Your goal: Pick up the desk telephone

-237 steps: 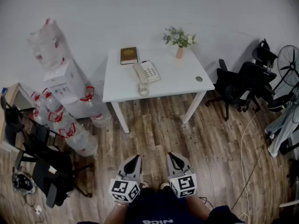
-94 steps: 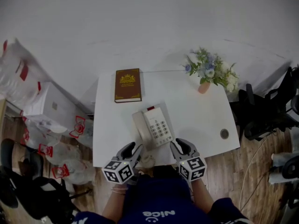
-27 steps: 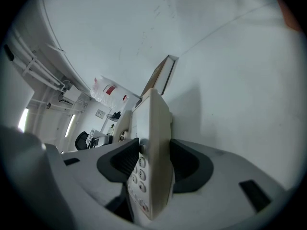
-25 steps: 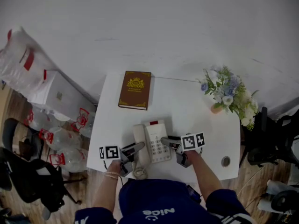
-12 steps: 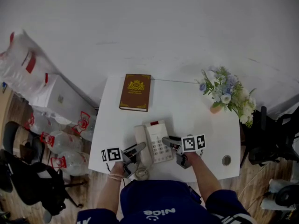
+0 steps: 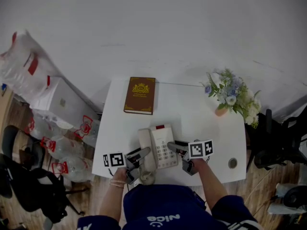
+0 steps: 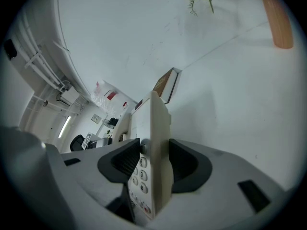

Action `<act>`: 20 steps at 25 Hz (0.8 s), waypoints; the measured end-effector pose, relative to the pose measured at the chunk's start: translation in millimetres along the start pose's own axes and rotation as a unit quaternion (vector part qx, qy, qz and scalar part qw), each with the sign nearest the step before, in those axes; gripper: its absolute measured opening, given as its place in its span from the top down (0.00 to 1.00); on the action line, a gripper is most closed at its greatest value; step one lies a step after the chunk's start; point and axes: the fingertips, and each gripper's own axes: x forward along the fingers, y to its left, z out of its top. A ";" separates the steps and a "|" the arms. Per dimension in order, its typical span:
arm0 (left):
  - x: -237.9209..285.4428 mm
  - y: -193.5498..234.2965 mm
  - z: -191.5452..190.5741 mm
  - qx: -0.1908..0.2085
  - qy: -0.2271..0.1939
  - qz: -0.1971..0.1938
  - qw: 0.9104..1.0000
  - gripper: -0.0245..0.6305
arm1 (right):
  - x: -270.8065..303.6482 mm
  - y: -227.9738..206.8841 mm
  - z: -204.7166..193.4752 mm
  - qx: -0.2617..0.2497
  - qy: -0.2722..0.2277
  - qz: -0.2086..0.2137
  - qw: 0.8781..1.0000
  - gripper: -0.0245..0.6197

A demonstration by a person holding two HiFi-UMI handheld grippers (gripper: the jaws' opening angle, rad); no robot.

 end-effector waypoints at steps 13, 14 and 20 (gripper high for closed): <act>-30.1 -38.9 3.9 0.071 0.022 -0.039 0.996 0.41 | -20.0 44.4 -8.8 -0.023 -0.052 -0.009 0.998 0.64; -32.6 -39.7 3.2 0.075 0.028 -0.041 0.996 0.41 | -21.1 48.6 -9.9 -0.026 -0.054 -0.011 0.998 0.64; -49.5 -47.9 0.4 0.075 0.033 -0.059 0.995 0.41 | -30.0 73.8 -12.4 -0.040 -0.091 -0.027 0.995 0.64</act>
